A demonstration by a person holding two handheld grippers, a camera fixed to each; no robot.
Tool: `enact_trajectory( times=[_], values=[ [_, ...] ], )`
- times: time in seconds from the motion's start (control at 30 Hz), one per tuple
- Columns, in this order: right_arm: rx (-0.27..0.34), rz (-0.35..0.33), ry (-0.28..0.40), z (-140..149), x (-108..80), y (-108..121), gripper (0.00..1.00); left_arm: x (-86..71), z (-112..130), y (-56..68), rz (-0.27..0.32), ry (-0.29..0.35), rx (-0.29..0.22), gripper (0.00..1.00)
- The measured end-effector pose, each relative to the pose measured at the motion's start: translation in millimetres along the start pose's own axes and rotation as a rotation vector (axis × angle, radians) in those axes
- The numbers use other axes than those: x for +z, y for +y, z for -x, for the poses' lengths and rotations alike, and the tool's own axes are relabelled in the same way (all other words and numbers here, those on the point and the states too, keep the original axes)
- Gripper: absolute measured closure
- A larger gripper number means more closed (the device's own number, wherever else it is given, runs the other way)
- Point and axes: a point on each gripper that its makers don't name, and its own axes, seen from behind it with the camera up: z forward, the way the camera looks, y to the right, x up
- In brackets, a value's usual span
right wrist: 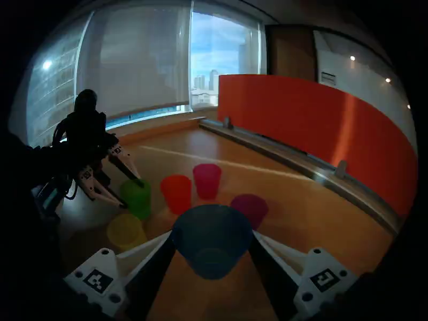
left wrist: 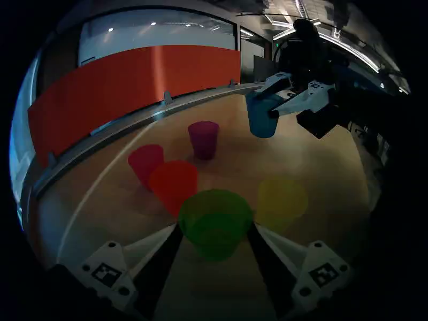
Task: Pour water
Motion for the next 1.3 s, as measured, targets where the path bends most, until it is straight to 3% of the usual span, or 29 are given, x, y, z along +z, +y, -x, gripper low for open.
enact_trajectory(
  times=[0.5, 1.3],
  values=[
    [-0.014, -0.001, -0.012, 4.8, 3.9, -1.8, 0.07, 7.7, 11.7, -0.9, 0.001, -0.008, -0.024, 0.15],
    [-0.04, -0.012, -0.057, 29.0, 17.5, -16.0, 0.08, 4.5, 17.4, 0.0, 0.007, 0.012, -0.056, 0.15]
  ],
)
